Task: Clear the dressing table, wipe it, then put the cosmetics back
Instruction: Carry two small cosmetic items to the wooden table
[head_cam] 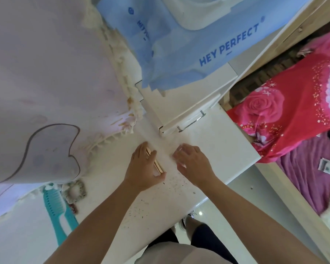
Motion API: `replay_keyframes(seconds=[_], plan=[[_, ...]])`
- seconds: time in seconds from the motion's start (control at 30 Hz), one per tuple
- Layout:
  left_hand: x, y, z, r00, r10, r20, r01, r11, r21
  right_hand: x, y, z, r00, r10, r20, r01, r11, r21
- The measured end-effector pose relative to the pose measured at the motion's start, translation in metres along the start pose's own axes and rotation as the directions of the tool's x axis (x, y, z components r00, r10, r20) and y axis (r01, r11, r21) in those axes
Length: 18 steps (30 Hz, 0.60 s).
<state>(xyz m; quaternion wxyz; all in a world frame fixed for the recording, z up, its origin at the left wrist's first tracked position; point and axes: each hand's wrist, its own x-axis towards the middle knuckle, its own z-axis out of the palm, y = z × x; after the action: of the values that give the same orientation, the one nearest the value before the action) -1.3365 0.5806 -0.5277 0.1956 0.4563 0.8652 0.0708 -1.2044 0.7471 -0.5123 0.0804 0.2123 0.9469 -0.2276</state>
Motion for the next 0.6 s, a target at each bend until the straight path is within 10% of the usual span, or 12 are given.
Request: replay_keyframes(seconds=[0.37,0.6], plan=[[-0.083,0.01,-0.1,0.94,-0.215,-0.267,0.229,0.973,0.021,-0.012,-0.054,-0.075,0.972,-0.228,-0.045,0.227,0.973,-0.038],[-0.221,0.034,-0.127,0.72,-0.517,-0.463,0.58,0.815,-0.008,-0.03,-0.132,-0.071,0.803,-0.58,-0.137,0.59,0.806,0.044]])
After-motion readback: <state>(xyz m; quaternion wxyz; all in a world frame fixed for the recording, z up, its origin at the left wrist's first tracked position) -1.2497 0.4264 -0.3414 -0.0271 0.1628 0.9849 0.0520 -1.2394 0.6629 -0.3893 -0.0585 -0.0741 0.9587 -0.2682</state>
